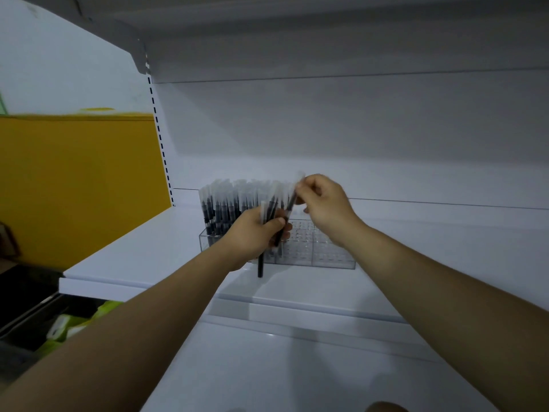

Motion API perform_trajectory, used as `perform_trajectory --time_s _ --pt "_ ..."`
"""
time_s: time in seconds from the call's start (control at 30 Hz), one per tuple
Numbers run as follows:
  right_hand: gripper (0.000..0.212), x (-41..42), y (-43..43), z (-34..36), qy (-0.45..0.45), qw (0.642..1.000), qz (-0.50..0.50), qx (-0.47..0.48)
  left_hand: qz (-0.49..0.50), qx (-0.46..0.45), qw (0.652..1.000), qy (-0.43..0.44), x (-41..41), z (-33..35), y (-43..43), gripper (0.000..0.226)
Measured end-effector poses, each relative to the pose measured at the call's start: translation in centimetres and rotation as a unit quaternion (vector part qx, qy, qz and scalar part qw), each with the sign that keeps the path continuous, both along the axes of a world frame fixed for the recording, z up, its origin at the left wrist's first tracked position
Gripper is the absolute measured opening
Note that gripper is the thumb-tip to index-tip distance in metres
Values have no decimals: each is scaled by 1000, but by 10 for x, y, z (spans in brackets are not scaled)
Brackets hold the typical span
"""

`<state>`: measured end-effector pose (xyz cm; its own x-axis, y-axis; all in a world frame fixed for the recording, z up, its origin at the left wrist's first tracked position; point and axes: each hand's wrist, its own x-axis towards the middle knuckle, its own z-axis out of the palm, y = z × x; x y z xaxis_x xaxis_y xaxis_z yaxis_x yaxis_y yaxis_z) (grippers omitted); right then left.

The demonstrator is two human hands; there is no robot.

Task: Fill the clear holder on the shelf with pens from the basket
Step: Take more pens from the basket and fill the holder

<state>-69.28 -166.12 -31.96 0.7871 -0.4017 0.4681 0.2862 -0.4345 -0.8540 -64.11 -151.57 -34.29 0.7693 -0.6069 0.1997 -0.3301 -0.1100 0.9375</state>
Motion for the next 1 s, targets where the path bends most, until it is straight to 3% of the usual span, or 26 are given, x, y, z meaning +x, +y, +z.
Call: perform_trajectory --time_s 0.13,0.23,0.5,1.0 --pt "15 6 -13 23 -82 988 -58 121 23 3 999 24 9 -7 11 14" --pt "9 16 -22 22 -93 989 -89 73 27 5 999 24 12 -8 13 15" --pt "4 41 -23 -5 -14 995 -91 -39 14 9 1000 20 11 -8 4 13" --pt "6 58 -29 -17 60 990 -83 -101 19 12 1000 21 17 -10 5 13"
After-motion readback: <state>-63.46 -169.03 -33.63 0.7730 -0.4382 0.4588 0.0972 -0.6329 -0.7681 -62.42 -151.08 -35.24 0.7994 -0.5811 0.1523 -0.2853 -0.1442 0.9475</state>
